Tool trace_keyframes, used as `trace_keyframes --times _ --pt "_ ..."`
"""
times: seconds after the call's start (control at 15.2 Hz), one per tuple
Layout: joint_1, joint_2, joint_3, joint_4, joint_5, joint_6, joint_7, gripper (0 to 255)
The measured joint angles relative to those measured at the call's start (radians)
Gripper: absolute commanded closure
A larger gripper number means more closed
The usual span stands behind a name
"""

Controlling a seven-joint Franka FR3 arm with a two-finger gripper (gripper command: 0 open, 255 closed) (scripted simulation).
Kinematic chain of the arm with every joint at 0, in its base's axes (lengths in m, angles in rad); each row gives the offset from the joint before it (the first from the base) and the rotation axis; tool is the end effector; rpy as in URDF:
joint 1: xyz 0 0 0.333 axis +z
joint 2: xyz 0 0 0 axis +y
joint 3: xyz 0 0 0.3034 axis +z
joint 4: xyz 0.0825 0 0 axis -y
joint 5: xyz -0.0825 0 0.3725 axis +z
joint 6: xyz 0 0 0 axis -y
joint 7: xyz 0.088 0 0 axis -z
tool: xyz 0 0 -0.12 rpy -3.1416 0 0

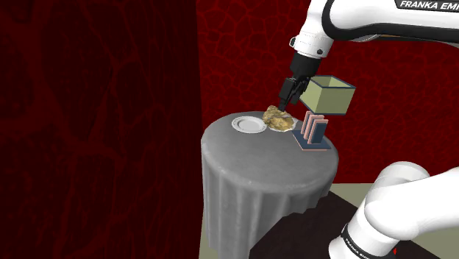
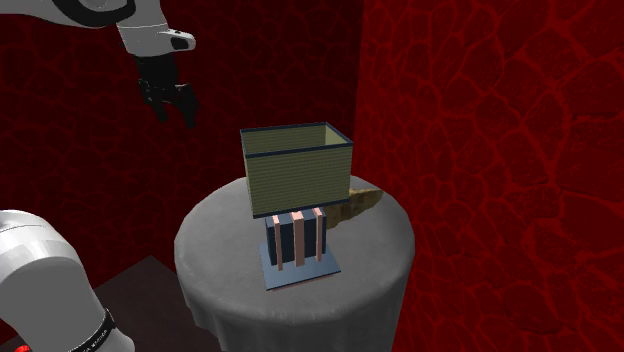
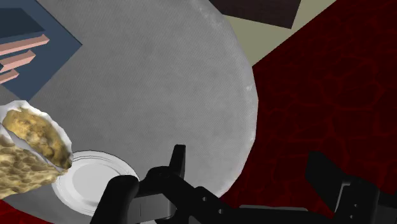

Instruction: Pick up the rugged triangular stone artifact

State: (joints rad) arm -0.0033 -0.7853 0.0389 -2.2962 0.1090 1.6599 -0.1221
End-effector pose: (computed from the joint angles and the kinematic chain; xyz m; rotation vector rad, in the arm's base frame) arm 0.3151 0.0273 0.6050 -3.0503 -0.2242 -0.2334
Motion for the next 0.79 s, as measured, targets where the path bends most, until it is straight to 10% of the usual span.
trace_keyframes --times 0.79 --pt "-0.028 0.107 -0.108 -0.106 -0.24 0.194 -0.321 0"
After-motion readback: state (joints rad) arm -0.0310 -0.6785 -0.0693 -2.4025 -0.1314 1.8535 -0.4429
